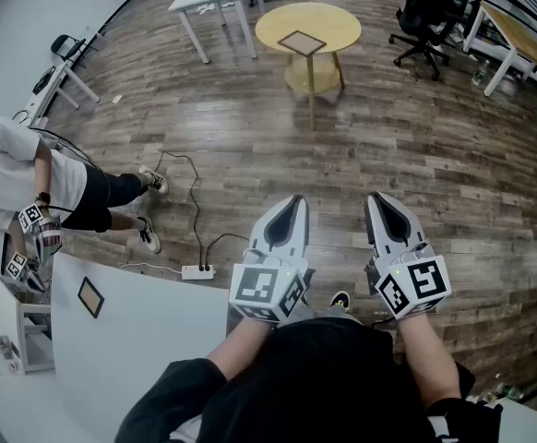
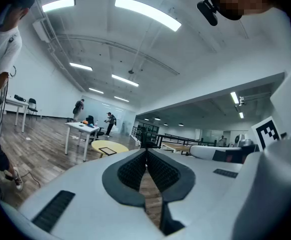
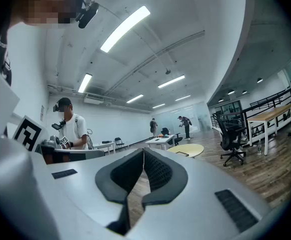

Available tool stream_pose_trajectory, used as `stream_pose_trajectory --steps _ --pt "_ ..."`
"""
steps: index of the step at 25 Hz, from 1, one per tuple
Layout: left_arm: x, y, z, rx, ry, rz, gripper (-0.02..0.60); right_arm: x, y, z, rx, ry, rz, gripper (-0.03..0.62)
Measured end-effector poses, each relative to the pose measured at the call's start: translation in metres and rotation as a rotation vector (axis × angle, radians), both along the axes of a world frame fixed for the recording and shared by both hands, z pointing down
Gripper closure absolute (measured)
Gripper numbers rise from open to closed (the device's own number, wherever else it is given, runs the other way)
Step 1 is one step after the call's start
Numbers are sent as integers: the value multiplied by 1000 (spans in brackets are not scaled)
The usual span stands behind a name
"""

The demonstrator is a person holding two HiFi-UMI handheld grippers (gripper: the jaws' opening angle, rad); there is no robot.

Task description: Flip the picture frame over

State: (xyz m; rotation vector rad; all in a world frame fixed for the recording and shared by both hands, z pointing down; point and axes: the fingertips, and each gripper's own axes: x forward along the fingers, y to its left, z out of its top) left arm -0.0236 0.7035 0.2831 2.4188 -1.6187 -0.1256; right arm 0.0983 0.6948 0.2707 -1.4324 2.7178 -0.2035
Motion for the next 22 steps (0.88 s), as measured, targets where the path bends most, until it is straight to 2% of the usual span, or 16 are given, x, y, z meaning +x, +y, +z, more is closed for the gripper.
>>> stream_pose_trajectory --steps 11,15,22 --pt "-4 -3 7 -5 -1 2 552 -4 2 6 12 11 -3 576" --pt "-19 -5 7 -8 5 4 552 -16 1 2 24 -15 -3 576" --pt "-50 -11 13 -10 21 14 552 -44 -9 7 26 4 7 576"
